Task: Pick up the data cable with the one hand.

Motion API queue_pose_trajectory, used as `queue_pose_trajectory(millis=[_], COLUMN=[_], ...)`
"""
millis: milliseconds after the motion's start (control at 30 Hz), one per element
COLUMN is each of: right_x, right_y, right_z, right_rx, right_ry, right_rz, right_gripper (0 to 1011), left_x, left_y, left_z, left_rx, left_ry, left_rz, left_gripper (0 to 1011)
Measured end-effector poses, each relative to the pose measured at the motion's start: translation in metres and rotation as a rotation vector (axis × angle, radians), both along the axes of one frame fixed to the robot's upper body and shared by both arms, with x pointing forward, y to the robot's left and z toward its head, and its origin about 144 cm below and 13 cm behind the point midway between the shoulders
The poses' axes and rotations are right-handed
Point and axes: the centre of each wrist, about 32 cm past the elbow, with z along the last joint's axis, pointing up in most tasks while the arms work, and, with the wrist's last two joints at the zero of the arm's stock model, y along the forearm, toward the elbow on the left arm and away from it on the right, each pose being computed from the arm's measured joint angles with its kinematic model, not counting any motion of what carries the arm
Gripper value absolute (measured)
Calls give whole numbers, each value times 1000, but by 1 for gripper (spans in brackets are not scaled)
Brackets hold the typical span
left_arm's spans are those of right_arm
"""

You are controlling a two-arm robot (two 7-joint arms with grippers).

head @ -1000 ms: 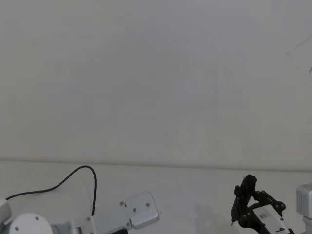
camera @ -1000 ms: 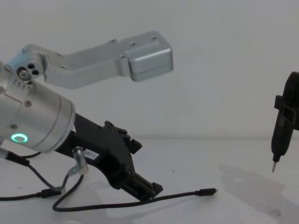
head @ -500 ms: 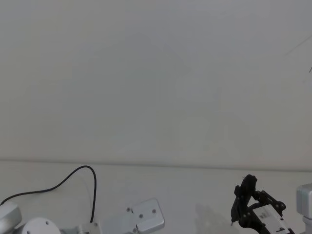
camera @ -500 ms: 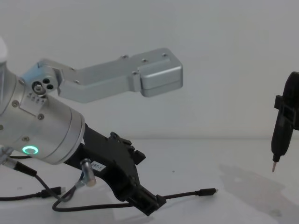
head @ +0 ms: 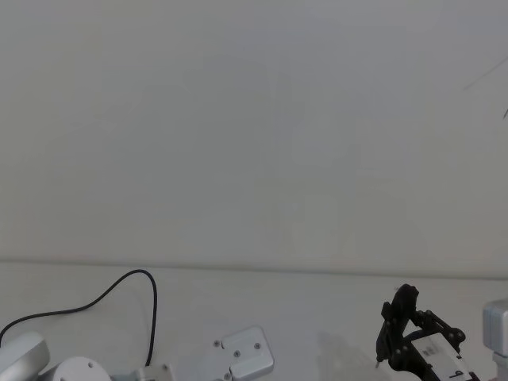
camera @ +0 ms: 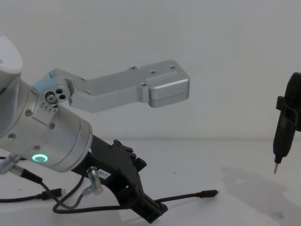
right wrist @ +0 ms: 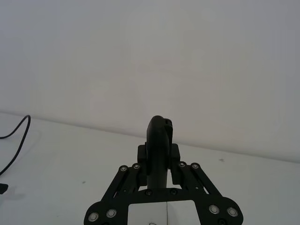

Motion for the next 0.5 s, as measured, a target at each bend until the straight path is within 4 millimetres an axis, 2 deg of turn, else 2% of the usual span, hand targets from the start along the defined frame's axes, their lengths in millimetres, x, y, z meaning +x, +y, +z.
queue_pose_trajectory(millis=[200,367,500], right_x=[0,0,0], right_y=[0,0,0], right_z=[0,0,0], right_rx=[0,0,0], right_ry=[0,0,0], right_rz=[0,0,0], right_gripper=[268,268,268], left_x=[1,1,1], left_y=[-3,-5,-6], left_z=[-1,-2,-3], left_rx=[1,1,1], left_ry=[1,2,2], left_rz=[10,17,21], left_gripper=[1000,908,797])
